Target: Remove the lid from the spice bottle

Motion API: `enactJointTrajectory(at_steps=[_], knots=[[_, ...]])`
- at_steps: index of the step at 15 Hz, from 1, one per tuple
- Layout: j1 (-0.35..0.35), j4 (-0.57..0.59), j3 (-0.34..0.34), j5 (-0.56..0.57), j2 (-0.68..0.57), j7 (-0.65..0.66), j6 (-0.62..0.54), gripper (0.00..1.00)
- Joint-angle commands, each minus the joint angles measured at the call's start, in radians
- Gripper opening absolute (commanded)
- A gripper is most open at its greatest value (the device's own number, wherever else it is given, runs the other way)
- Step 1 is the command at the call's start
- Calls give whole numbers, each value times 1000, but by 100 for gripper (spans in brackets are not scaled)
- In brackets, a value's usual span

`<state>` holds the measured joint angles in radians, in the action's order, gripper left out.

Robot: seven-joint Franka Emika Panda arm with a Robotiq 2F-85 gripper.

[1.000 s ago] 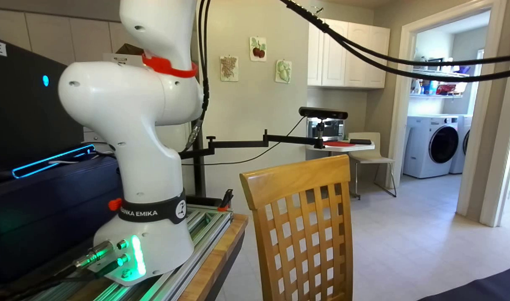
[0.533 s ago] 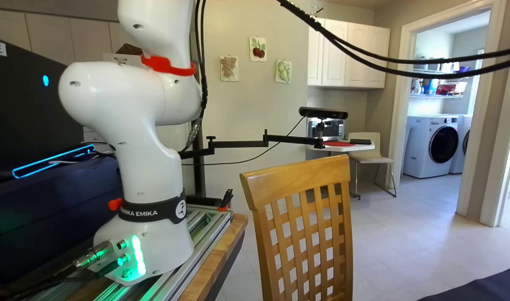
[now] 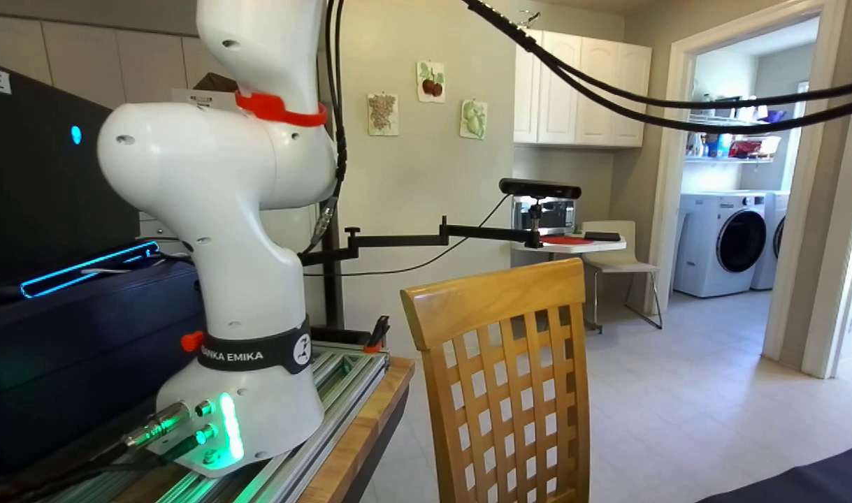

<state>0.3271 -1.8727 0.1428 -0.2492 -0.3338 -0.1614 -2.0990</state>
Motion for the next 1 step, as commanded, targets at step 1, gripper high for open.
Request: enactJointTrajectory(at_steps=[1], knots=[[-9,3,10,-3,-1,-3,3,100]])
